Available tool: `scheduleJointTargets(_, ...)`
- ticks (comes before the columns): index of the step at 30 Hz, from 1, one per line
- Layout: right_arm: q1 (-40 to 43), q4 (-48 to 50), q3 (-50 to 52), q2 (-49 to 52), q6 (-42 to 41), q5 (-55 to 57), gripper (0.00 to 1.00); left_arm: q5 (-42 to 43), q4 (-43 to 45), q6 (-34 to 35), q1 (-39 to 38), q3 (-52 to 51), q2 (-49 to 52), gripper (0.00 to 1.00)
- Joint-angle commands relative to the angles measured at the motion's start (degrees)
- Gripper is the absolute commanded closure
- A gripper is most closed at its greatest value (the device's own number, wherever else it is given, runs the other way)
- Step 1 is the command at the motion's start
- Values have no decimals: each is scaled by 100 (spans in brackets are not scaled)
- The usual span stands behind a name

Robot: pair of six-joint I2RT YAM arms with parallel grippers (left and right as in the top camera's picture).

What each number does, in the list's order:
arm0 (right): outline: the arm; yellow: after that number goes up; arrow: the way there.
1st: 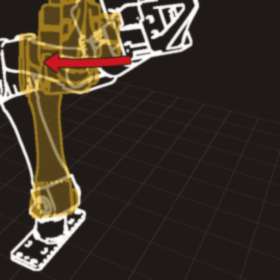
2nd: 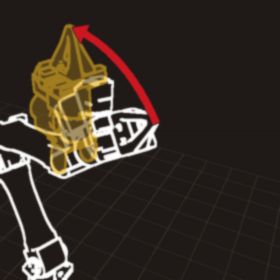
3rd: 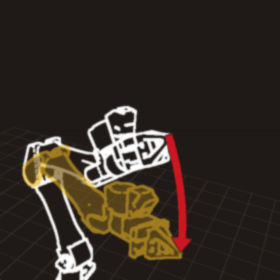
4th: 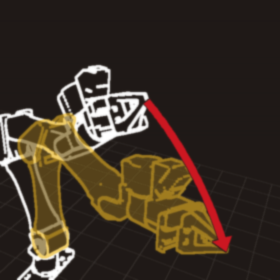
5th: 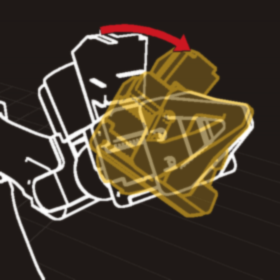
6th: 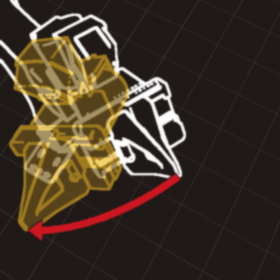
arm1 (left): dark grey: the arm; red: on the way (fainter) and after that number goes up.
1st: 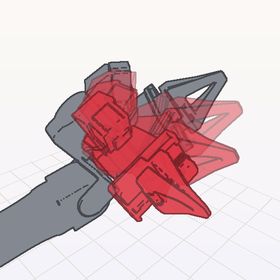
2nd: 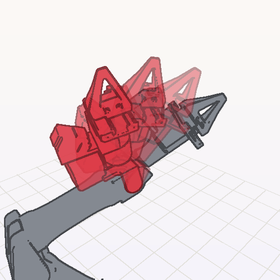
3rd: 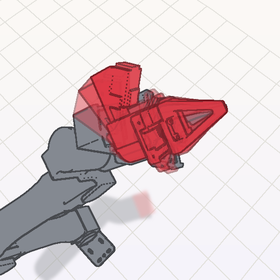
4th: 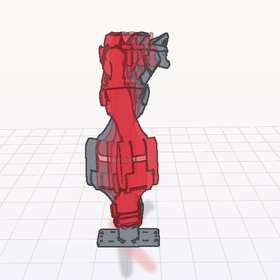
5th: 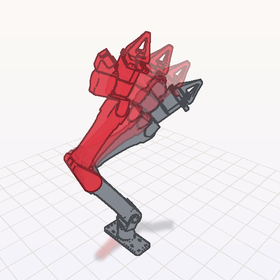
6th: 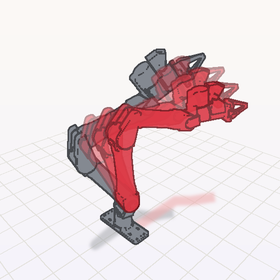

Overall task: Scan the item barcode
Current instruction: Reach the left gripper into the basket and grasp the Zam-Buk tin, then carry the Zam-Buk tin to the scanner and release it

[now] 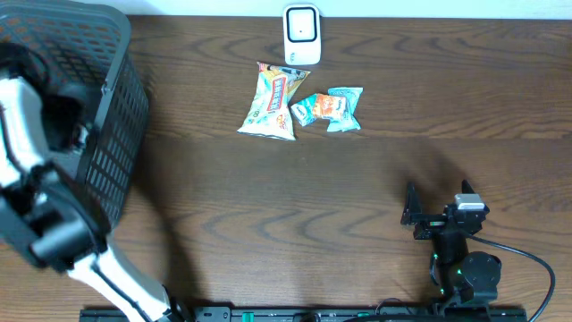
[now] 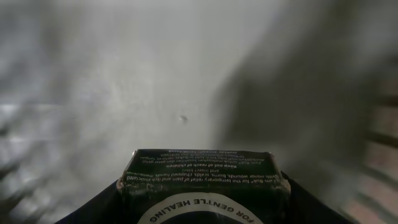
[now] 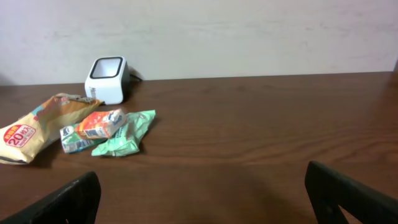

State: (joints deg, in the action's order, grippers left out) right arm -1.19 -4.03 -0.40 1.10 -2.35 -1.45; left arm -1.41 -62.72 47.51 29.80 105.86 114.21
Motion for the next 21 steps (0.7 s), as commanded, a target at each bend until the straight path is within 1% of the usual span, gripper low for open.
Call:
scheduleJointTargets(1,46,-26,7,-7,-57,44,1,164,114,-120,17,57,-1104,52)
scheduleJointTargets(5,46,-28,7,-7,-57,44,1,892,396,-120,13,57,-2116,52)
scheduleJointTargets(8,46,-28,7,-7,-57,44,1,1276,503,-118,4,55,-2750,52)
scheduleJointTargets(12,46,-26,7,-7,-57,44,1,1930,505,-120,-225,55,-3331,52)
scheduleJointTargets(15,46,-28,7,-7,-57,44,1,2092,501,-269,-833,55,-3493,52)
scheduleJointTargets(18,46,-28,7,-7,-57,44,1,2085,503,-566,-1700,33,-3434,52)
scheduleJointTargets(21,46,-28,7,-7,-57,44,1,1963,505,-597,-2658,0,-3182,52)
